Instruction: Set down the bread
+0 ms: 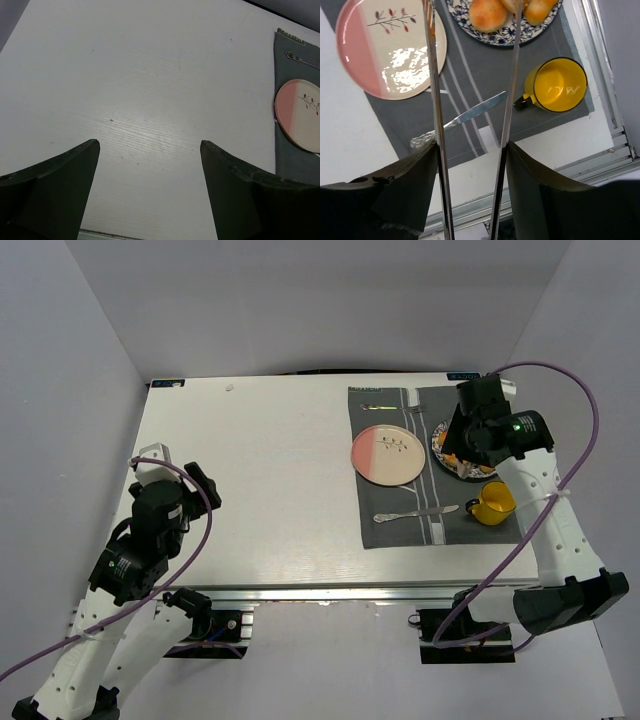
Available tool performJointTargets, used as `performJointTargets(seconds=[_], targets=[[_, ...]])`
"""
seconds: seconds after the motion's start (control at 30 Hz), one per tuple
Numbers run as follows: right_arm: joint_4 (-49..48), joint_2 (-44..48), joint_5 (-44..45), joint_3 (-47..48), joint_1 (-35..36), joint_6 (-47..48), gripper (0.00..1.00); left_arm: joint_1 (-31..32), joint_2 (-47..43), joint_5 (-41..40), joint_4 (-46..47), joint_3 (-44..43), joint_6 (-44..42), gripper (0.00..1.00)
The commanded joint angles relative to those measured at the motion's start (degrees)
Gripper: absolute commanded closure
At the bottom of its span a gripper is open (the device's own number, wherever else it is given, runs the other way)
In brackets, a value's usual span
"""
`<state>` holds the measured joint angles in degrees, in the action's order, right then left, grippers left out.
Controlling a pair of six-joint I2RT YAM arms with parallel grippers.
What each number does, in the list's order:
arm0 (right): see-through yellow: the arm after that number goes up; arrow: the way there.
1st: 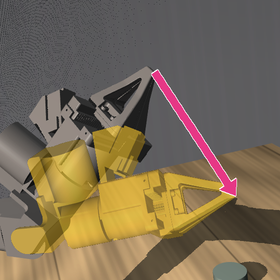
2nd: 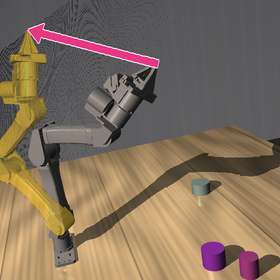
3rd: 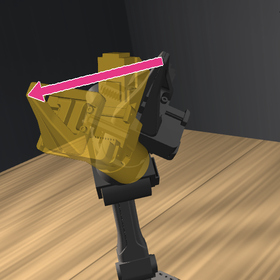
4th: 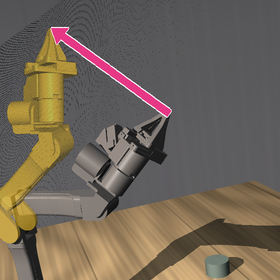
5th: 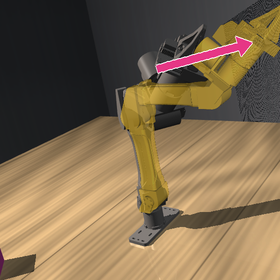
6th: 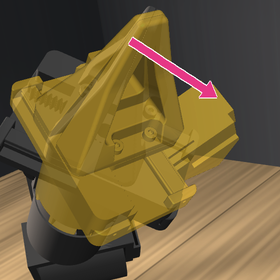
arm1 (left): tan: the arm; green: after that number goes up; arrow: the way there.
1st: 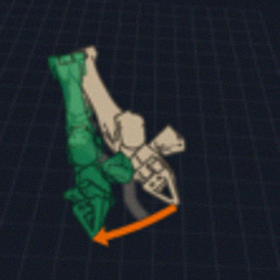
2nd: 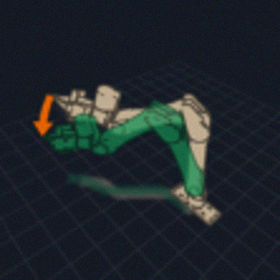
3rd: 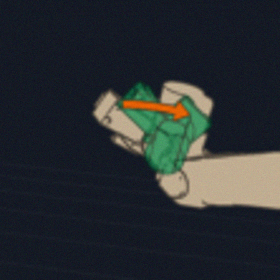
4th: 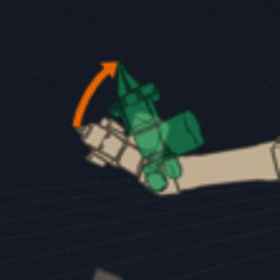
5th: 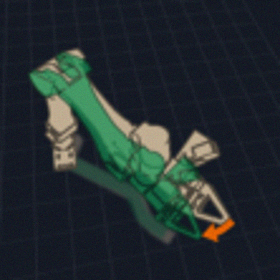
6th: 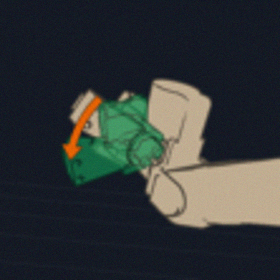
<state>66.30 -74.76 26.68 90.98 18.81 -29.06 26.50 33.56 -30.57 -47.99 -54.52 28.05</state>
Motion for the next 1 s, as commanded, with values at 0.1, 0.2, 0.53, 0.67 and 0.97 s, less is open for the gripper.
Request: performJointTargets(seconds=[0.1, 0.2, 0.53, 0.67, 0.97], targets=[[-3.2, -1.2, -5.6, -1.1, -7.1, 9.5, 0.38, 0.2, 0.2, 1.0, 0.2, -1.3, -0.6, 0.07], [-5.7, -1.7, -6.7, -3.3, -9.7, 11.6, 0.39, 0.2, 0.4, 1.2, 0.2, -1.2, -0.5, 0.07], [-14.4, -6.3, -10.2, -8.8, -16.2, 16.5, 0.4, 0.2, 1.2, 0.9, 0.3, -1.0, -0.6, 0.07], [-16.7, -9.6, -11.1, -8.8, -17.8, 17.3, 0.4, 0.3, 1.7, 0.8, 0.6, -0.8, -0.6, 0.07], [-19.1, -12.8, -10.6, -10.0, -18.2, 17.3, 0.52, 0.2, 2.8, 0.5, 1.1, -0.8, -0.5, 0.07]])
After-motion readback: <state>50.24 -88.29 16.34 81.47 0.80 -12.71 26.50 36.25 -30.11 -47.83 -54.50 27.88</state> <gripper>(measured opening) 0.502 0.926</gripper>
